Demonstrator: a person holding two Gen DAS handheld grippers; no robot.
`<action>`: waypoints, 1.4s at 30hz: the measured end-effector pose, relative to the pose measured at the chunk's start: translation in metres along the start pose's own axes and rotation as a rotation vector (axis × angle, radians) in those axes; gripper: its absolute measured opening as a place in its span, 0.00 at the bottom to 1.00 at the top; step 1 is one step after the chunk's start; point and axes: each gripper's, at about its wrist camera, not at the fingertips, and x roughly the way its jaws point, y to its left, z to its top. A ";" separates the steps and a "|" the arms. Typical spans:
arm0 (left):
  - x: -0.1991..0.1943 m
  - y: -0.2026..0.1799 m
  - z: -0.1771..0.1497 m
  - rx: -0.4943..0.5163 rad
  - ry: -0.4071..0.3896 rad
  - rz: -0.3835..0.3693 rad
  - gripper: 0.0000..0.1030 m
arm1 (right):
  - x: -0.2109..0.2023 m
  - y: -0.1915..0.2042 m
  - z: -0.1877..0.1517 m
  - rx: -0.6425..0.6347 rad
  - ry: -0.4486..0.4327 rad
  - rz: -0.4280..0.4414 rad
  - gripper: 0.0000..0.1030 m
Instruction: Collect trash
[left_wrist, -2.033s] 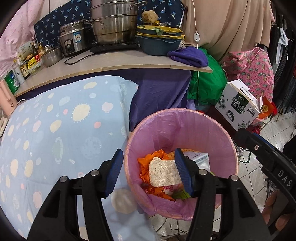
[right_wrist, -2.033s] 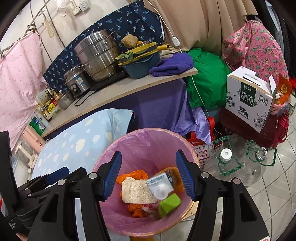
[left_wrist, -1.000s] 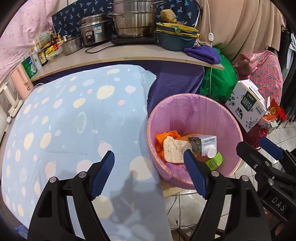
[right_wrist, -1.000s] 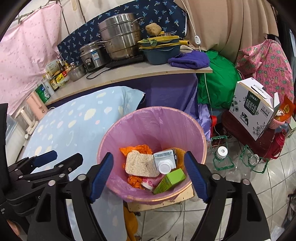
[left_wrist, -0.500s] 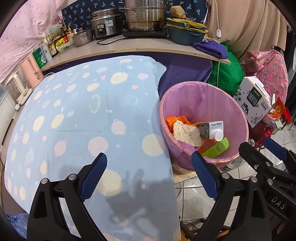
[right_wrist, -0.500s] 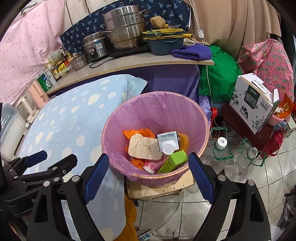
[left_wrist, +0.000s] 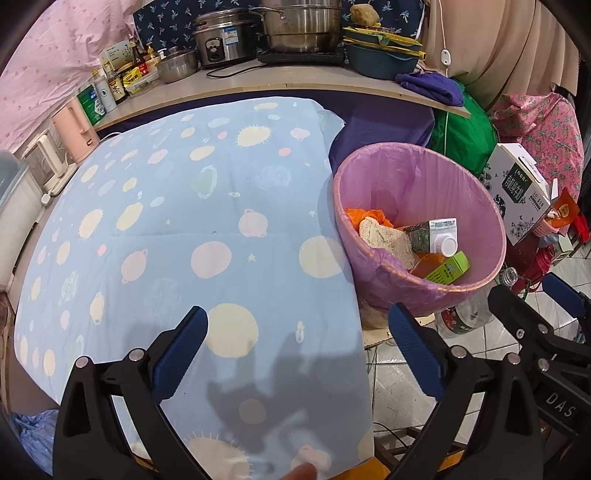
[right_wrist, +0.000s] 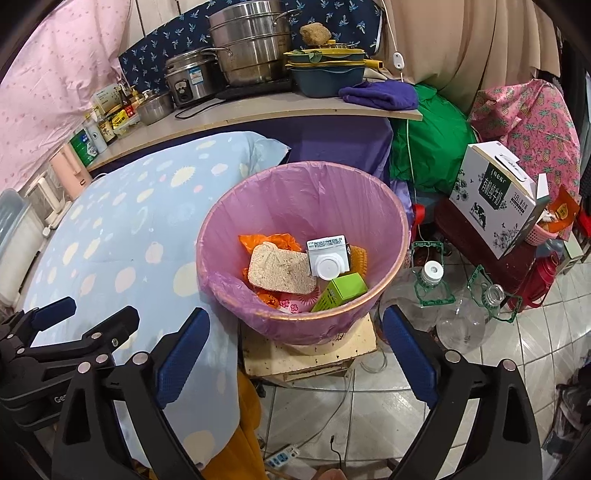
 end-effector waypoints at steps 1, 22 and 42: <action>0.000 0.000 -0.001 -0.002 0.002 0.003 0.91 | -0.001 0.001 -0.001 -0.006 -0.002 -0.005 0.88; -0.002 -0.008 -0.010 0.024 0.004 0.029 0.91 | -0.010 -0.003 -0.007 -0.018 -0.028 -0.041 0.91; 0.000 -0.007 -0.013 0.013 0.011 0.048 0.91 | -0.010 -0.003 -0.009 -0.023 -0.027 -0.042 0.91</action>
